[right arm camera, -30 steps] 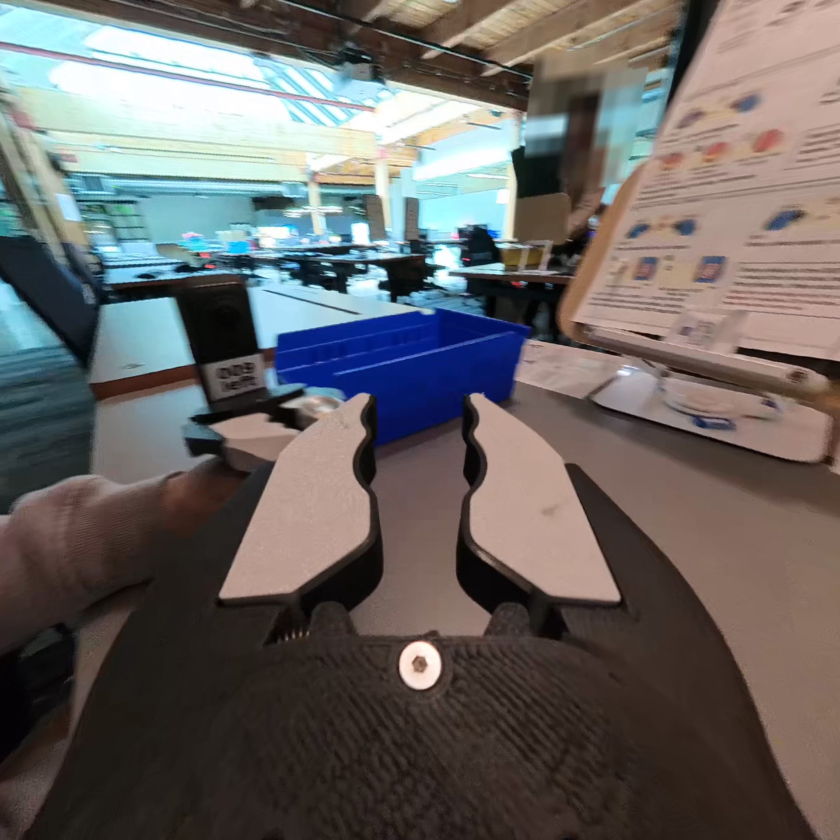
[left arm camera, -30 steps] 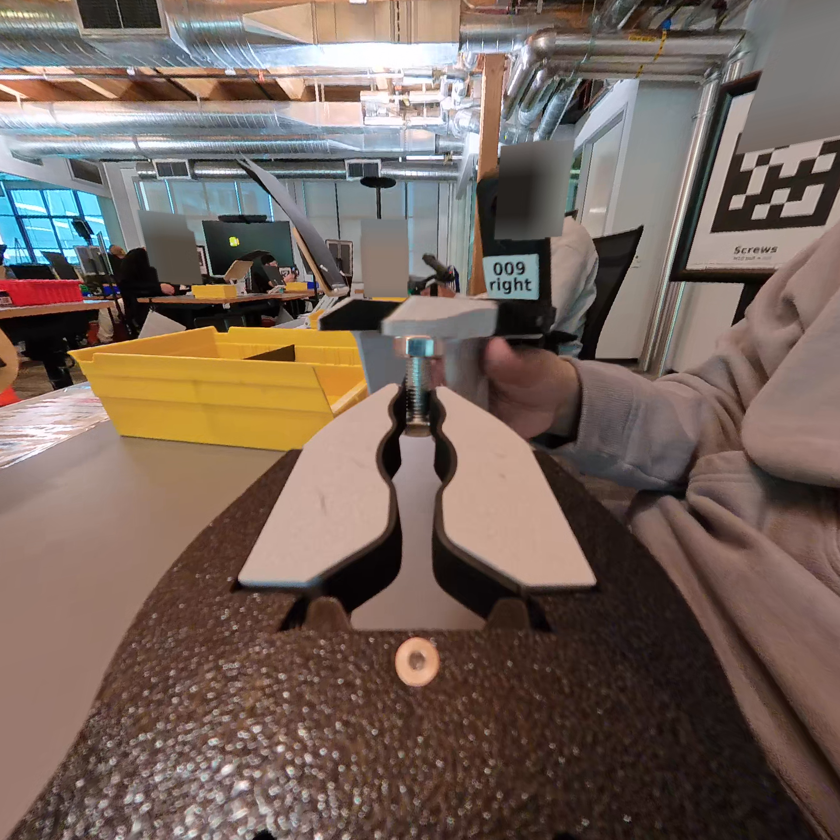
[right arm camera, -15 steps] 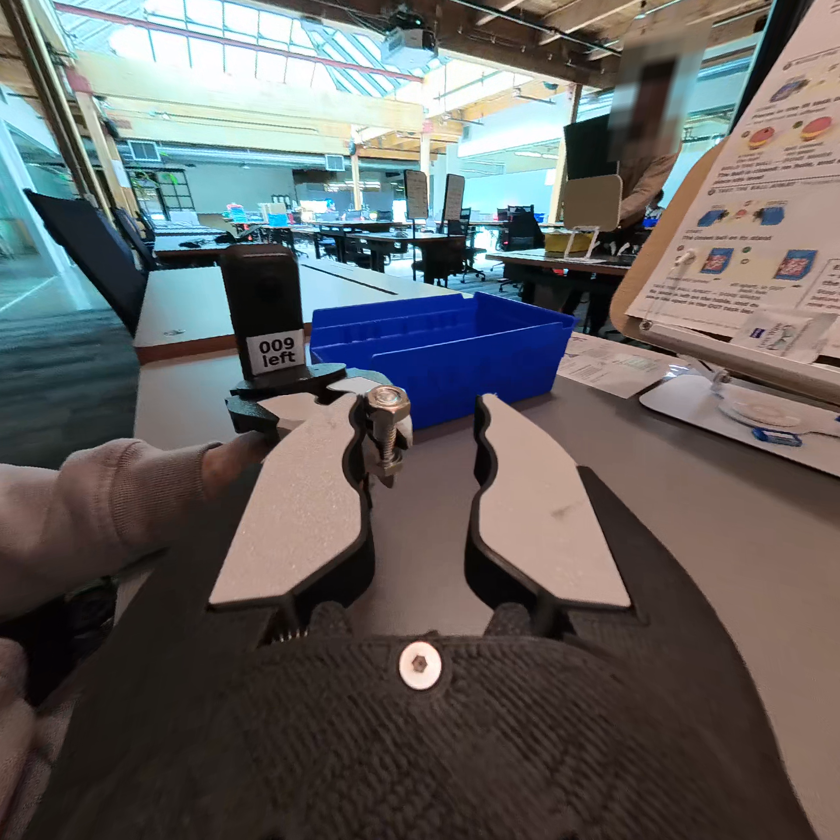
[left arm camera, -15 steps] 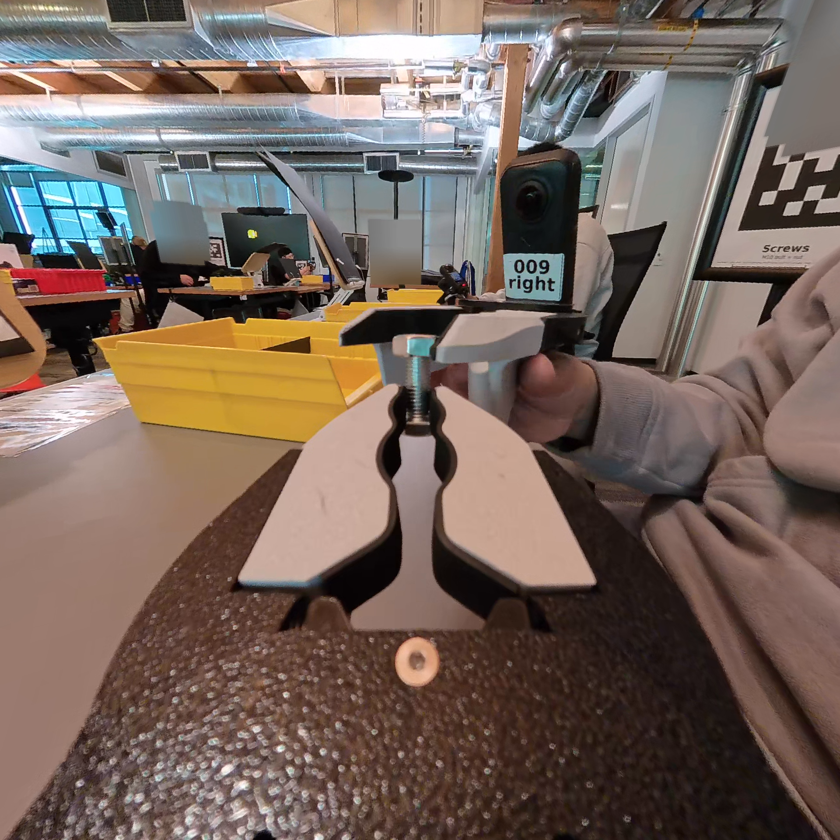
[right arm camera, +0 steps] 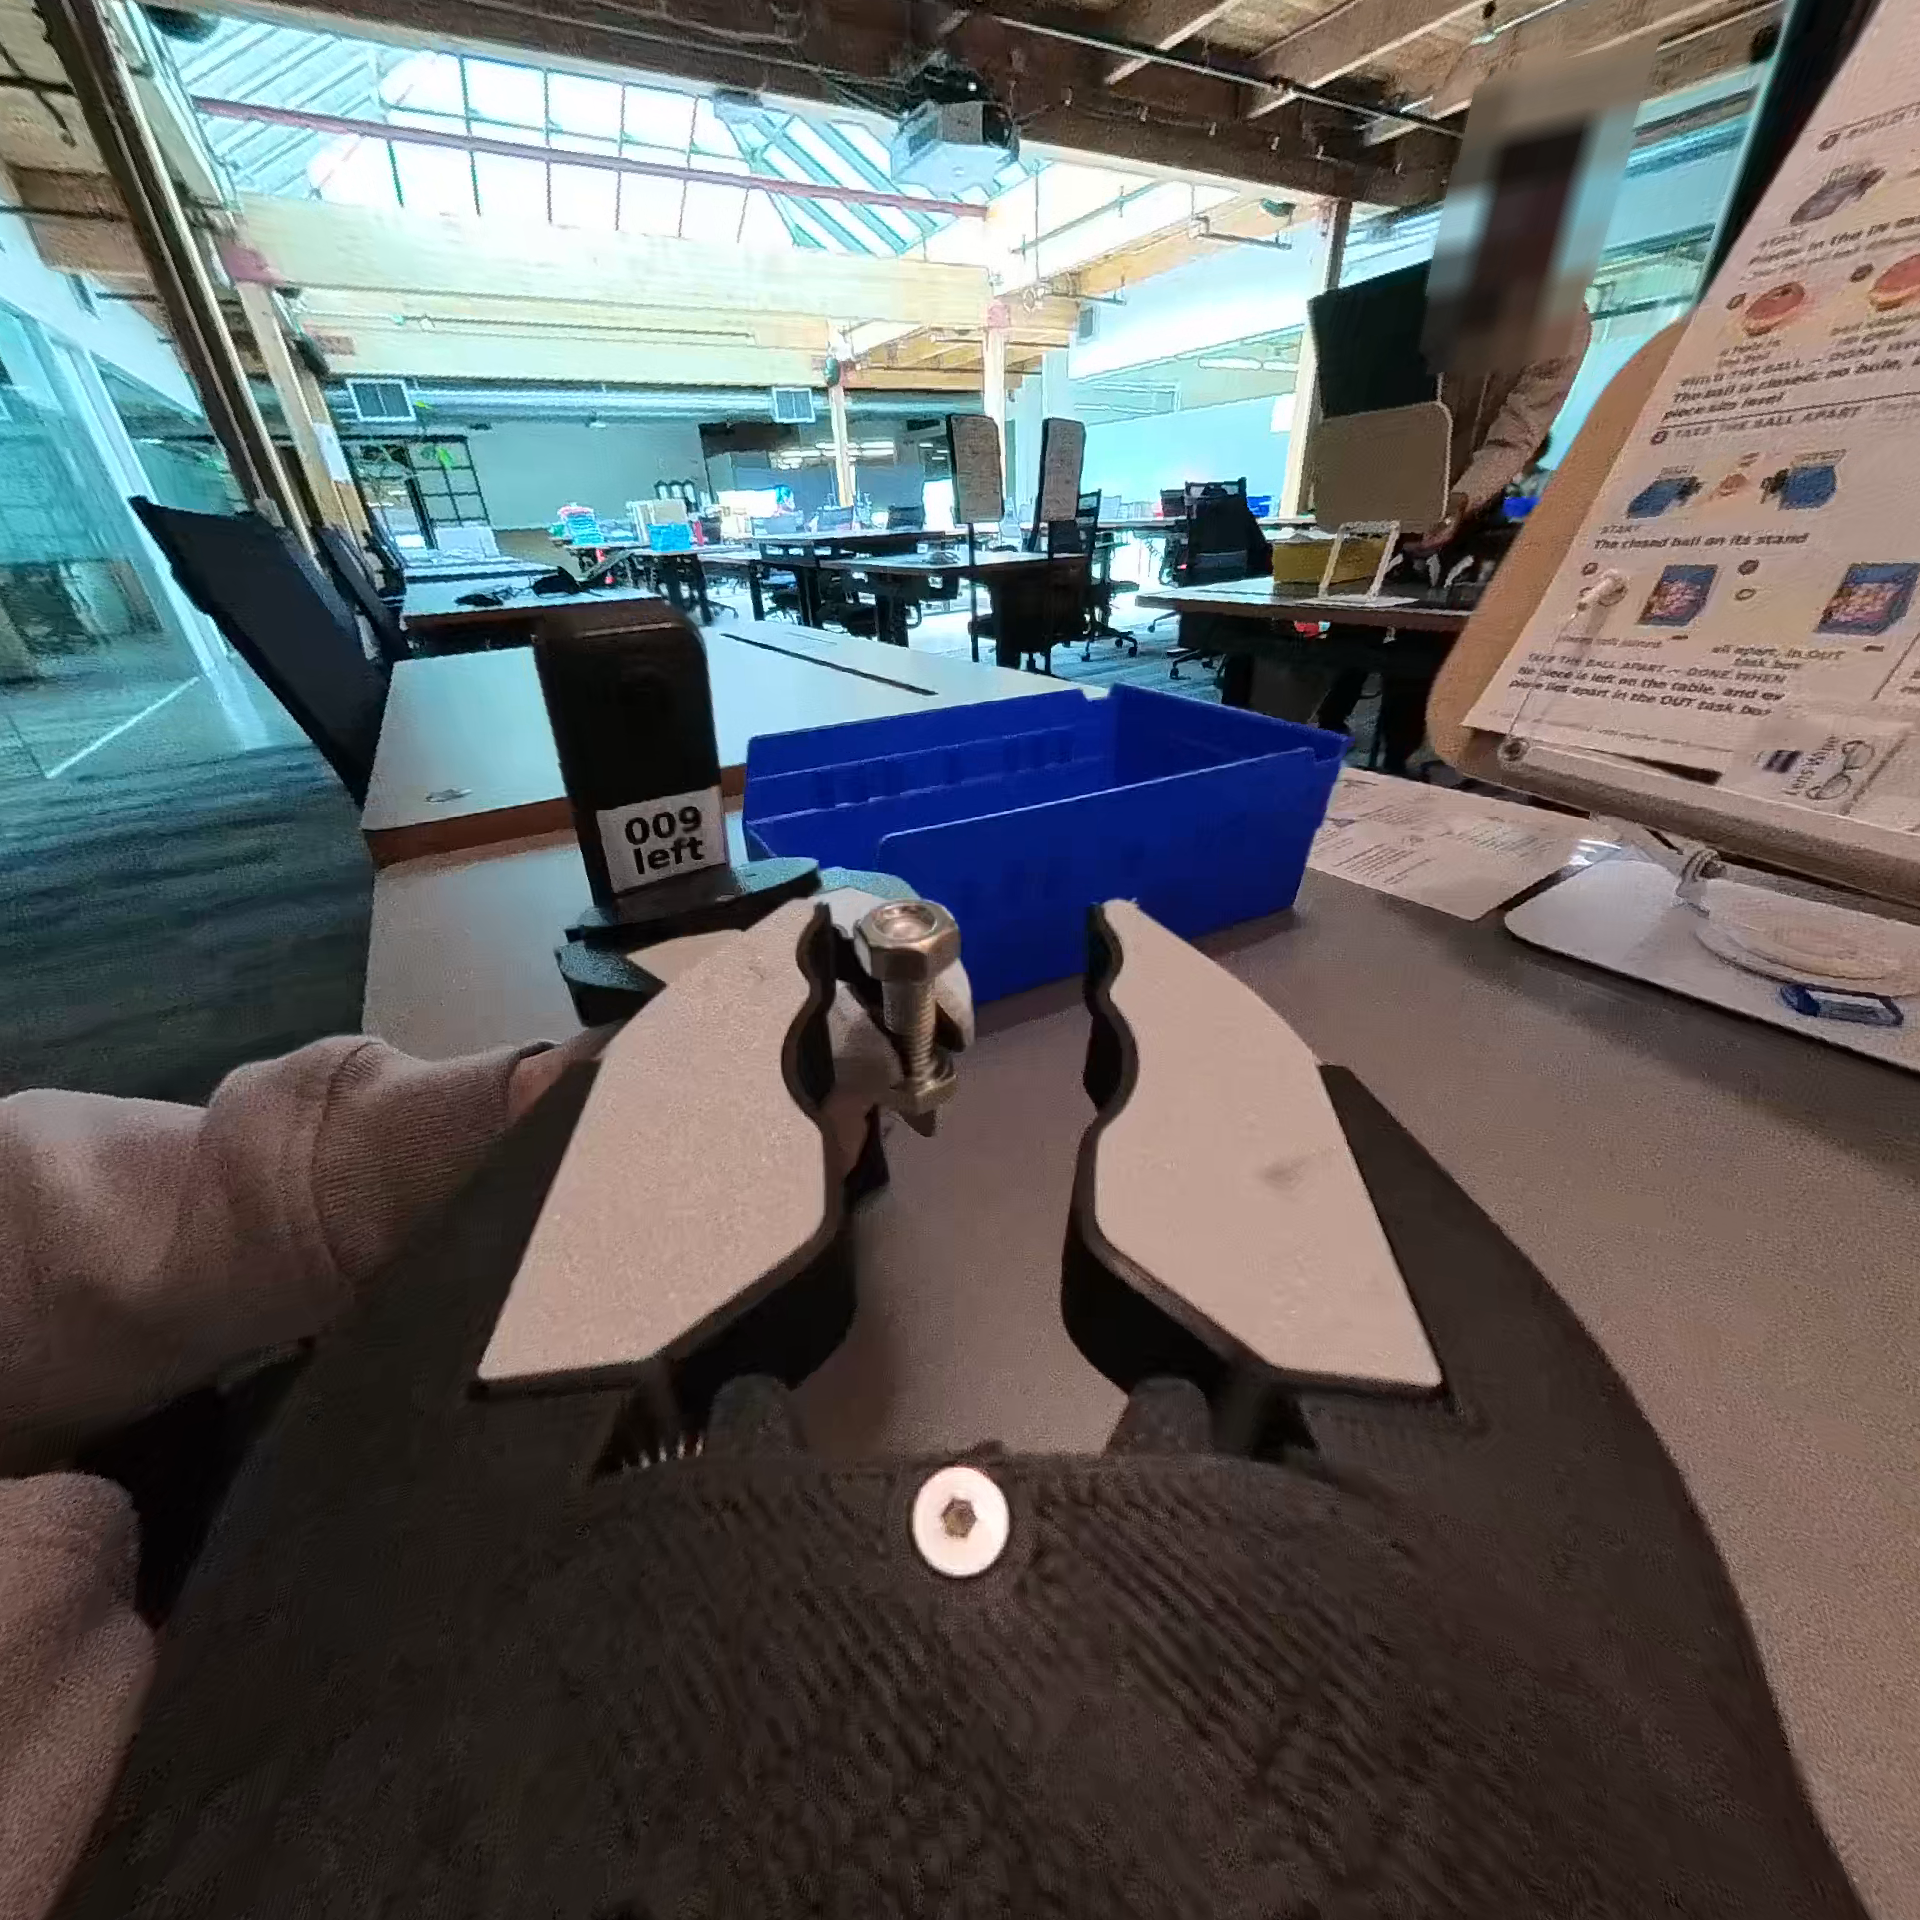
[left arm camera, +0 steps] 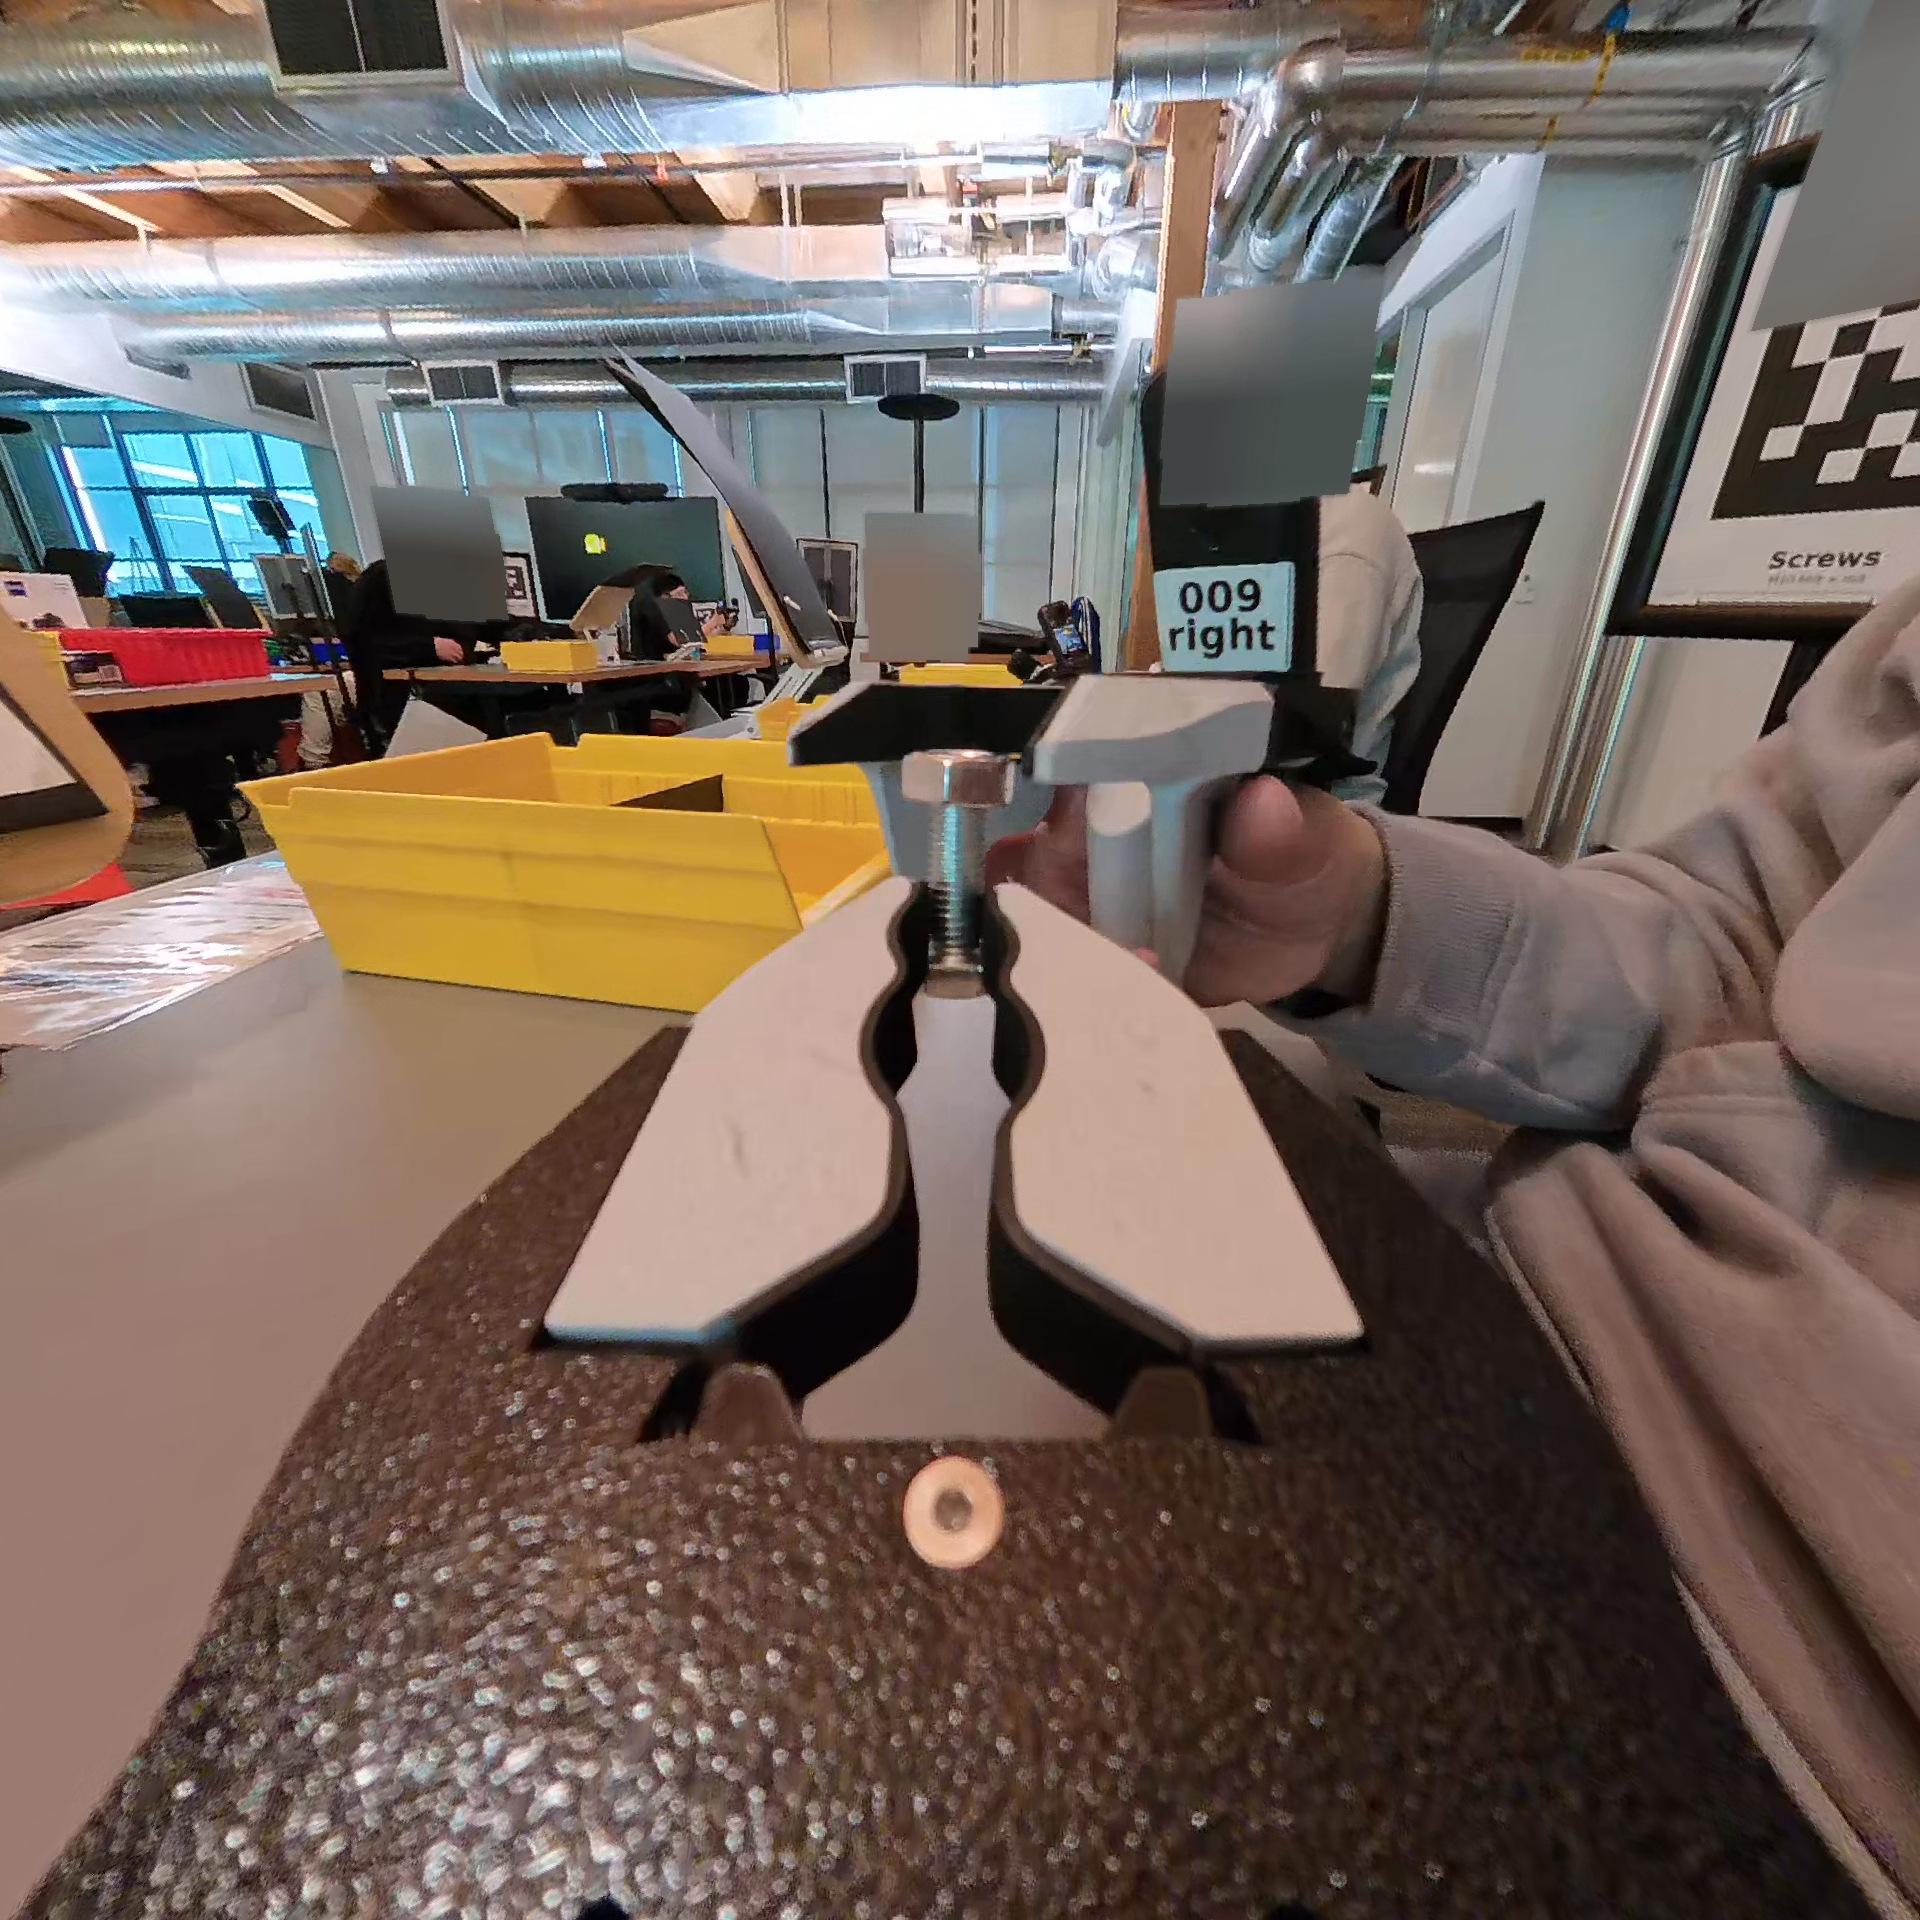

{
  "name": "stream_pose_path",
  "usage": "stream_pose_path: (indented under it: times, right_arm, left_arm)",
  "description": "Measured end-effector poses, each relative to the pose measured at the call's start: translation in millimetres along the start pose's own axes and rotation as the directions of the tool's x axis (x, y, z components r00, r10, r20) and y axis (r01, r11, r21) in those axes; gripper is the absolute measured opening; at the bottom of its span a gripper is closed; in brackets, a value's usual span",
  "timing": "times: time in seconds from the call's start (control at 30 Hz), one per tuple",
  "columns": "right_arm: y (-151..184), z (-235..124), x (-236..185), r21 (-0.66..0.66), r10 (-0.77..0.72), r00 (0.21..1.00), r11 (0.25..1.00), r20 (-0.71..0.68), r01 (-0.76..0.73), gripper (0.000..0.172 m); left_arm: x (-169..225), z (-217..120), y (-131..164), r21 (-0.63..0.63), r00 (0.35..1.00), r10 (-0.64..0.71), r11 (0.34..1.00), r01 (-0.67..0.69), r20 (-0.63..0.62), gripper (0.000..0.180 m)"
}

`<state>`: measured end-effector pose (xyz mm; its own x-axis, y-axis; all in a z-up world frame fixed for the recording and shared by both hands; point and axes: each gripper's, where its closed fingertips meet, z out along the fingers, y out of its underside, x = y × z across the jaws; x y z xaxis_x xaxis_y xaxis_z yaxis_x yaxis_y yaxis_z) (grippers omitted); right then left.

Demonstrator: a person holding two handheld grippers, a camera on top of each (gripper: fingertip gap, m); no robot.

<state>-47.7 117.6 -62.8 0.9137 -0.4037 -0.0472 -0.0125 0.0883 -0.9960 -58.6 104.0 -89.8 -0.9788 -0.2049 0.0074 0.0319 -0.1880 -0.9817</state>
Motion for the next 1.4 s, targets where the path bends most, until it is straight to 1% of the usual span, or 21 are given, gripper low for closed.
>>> stream_pose_path:
  times: [0.07,0.13,0.17,0.2,0.23,0.27,0.33,0.37,0.43,0.53,0.67,0.73,0.83,0.97,1.03,1.07,1.13,1.23,1.3,1.4]
  right_arm:
    - [2,1,3,-0.01,-0.016,1.0,1.0,-0.022,0.016,0.046]
    - [1,-3,10,-0.007,-0.012,0.999,1.0,-0.03,0.011,0.05]
    - [-1,-7,18,-0.003,-0.003,0.998,1.0,-0.056,0.003,0.045]
    - [0,-13,34,-0.007,0.002,0.992,1.0,-0.127,-0.003,0.036]
    - [2,-20,49,-0.017,0.005,0.982,1.0,-0.191,-0.008,0.038]
    - [4,-23,55,-0.025,0.013,0.981,1.0,-0.195,-0.018,0.042]
    - [-2,-24,45,0.002,0.068,0.991,0.998,-0.115,-0.068,0.049]
    - [-7,-21,36,0.031,0.083,0.994,0.996,-0.073,-0.08,0.049]
    - [-12,-14,17,0.057,0.071,0.997,0.996,-0.011,-0.07,0.047]
    - [-3,0,-5,0.022,0.022,0.999,1.0,0.025,-0.022,0.047]
    - [2,5,-5,0.002,-0.02,1.0,1.0,-0.022,0.02,0.04]
    - [0,3,0,0.011,-0.003,0.999,1.0,-0.038,0.004,0.039]
    - [1,3,1,0.015,0.021,0.999,1.0,-0.033,-0.02,0.039]
    - [0,0,3,-0.004,-0.01,1.0,1.0,-0.03,0.01,0.042]
    - [-2,-4,9,-0.003,-0.007,0.999,1.0,-0.037,0.007,0.041]
    - [-2,-7,16,-0.005,0.001,0.998,1.0,-0.066,-0.001,0.035]
    - [-2,-13,28,0.002,0.016,0.994,1.0,-0.106,-0.016,0.036]
    - [-8,-14,22,0.035,0.051,0.998,0.998,-0.047,-0.049,0.041]
    - [-12,-11,11,0.054,0.056,0.998,0.997,-0.008,-0.055,0.041]
    - [-8,-4,0,0.036,0.047,0.999,0.998,0.014,-0.048,0.04]
  left_arm:
    - [1,0,-1,0.008,1.0,-0.002,1.0,0.002,-0.003,0.008]
    - [-3,-3,-4,0.028,1.0,-0.015,0.999,0.015,0.014,0.009]
    - [-4,-6,-8,0.053,1.0,-0.024,0.998,0.024,0.01,0.009]
    - [-4,-8,-12,0.083,0.999,-0.031,0.996,0.031,0.004,0.008]
    - [-6,-10,-13,0.096,0.999,-0.038,0.995,0.036,0.012,0.008]
    - [-8,-11,-12,0.089,0.999,-0.042,0.995,0.04,0.021,0.008]
    - [-6,-9,-12,0.084,0.999,-0.032,0.996,0.03,0.017,0.008]
    - [-6,-8,-11,0.078,0.999,-0.03,0.997,0.028,0.015,0.009]
    - [-4,-5,-7,0.048,1.0,-0.016,0.999,0.016,0.014,0.009]
    - [-1,-1,-2,0.016,1.0,0.004,1.0,-0.004,0.011,0.009]
    - [-1,-2,-3,0.018,1.0,0.003,1.0,-0.003,0.007,0.009]
    - [-1,-2,-3,0.022,1.0,0.002,1.0,-0.002,0.007,0.009]
    - [-1,-1,-2,0.013,1.0,0.003,1.0,-0.003,0.006,0.009]
    - [-3,-3,-3,0.02,1.0,-0.001,1.0,0.001,0.016,0.009]
    - [-5,-5,-6,0.042,1.0,-0.015,0.999,0.014,0.02,0.008]
    - [-5,-7,-8,0.053,1.0,-0.017,0.998,0.016,0.021,0.008]
    - [-6,-8,-9,0.059,1.0,-0.018,0.998,0.017,0.025,0.009]
    - [-5,-7,-8,0.054,1.0,-0.016,0.998,0.015,0.022,0.009]
    - [-4,-6,-6,0.042,1.0,-0.012,0.999,0.011,0.018,0.008]
    - [-3,-5,-5,0.033,1.0,-0.006,0.999,0.005,0.016,0.008]
